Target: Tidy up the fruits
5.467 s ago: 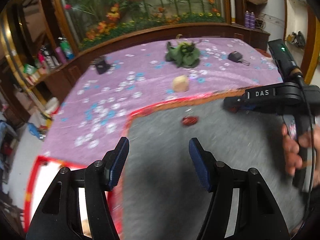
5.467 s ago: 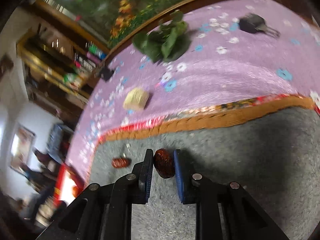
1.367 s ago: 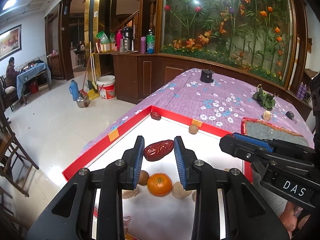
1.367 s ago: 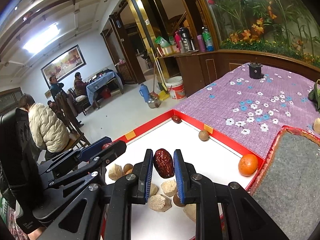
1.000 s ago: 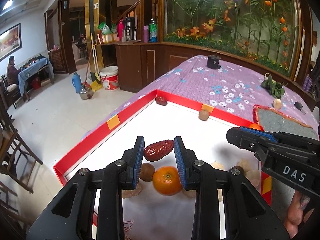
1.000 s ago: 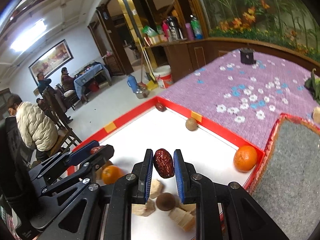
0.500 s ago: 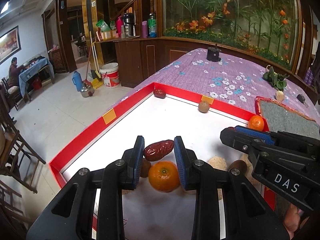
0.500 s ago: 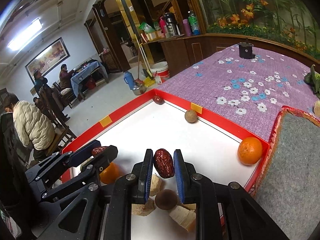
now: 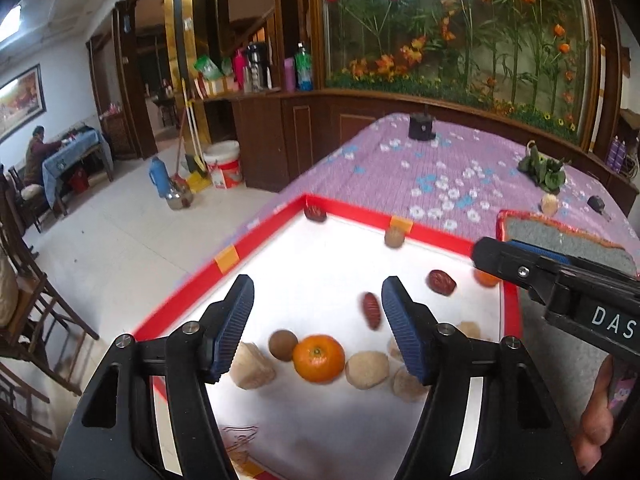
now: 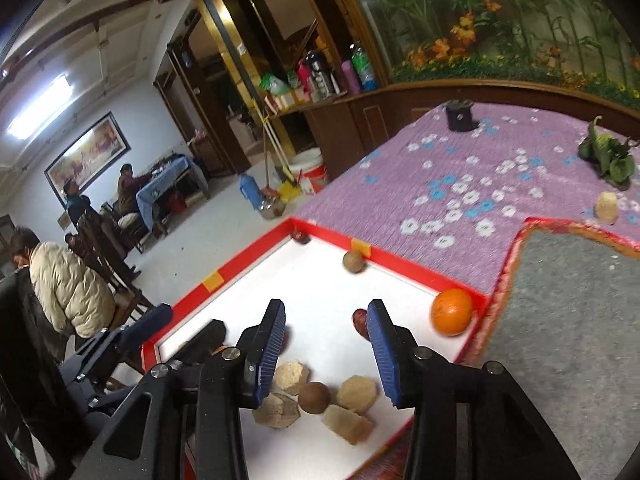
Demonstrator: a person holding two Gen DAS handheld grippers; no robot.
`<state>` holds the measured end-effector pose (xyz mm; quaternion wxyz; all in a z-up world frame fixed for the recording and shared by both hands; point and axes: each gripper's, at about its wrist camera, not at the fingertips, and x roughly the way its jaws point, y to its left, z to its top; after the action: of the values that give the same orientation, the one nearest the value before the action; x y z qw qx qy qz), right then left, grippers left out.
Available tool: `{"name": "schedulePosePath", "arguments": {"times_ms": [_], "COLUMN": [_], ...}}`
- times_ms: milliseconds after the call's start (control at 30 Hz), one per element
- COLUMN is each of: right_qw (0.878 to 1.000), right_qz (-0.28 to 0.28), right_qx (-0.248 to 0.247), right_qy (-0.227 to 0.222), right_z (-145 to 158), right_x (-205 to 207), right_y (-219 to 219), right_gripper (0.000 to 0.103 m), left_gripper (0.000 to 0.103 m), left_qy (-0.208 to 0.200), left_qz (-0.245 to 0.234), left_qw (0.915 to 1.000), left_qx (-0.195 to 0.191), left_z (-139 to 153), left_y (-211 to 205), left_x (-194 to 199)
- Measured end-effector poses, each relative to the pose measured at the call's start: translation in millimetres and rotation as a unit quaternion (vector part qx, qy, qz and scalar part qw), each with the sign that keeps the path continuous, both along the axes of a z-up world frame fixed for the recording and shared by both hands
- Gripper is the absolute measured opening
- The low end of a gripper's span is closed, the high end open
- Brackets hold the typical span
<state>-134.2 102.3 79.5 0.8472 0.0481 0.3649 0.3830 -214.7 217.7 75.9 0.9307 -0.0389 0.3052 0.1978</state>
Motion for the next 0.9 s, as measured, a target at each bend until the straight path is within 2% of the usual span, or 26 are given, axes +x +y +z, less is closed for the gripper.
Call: {"name": "schedulePosePath", "arguments": {"times_ms": [267, 300, 367, 500, 700, 900], "right_qw": [0.999, 0.999, 0.999, 0.998, 0.997, 0.996], "right_qz": [-0.015, -0.015, -0.019, -0.023, -0.025, -0.030], "right_qx": [0.023, 0.025, 0.033, 0.041, 0.047, 0.053], "right_qy": [-0.018, -0.021, -0.028, -0.041, -0.058, -0.069], "right_z": [24, 25, 30, 36, 41, 41], "right_x": [-11, -12, -17, -23, -30, -30], "right_y": [-35, -37, -46, -59, -74, -85], "right_gripper": [0.041, 0.041, 0.041, 0.041, 0.041, 0.041], "left_gripper": [0.070, 0.072, 0.085, 0.085, 0.085, 0.085], "left_qy": [-0.034, -0.040, -0.048, -0.081, -0.098, -0.135], "left_qz": [0.021, 0.023, 0.028, 0.051, 0.104, 0.086], "left_qw": [0.9986, 0.9981, 0.9973, 0.9932, 0.9859, 0.9828], "left_qx": [0.036, 0.041, 0.047, 0.065, 0.088, 0.093], "left_z": [36, 41, 46, 61, 77, 90], "left_y": [-18, -22, -27, -39, -51, -66], "left_x": [-17, -20, -23, -35, -46, -65]}}
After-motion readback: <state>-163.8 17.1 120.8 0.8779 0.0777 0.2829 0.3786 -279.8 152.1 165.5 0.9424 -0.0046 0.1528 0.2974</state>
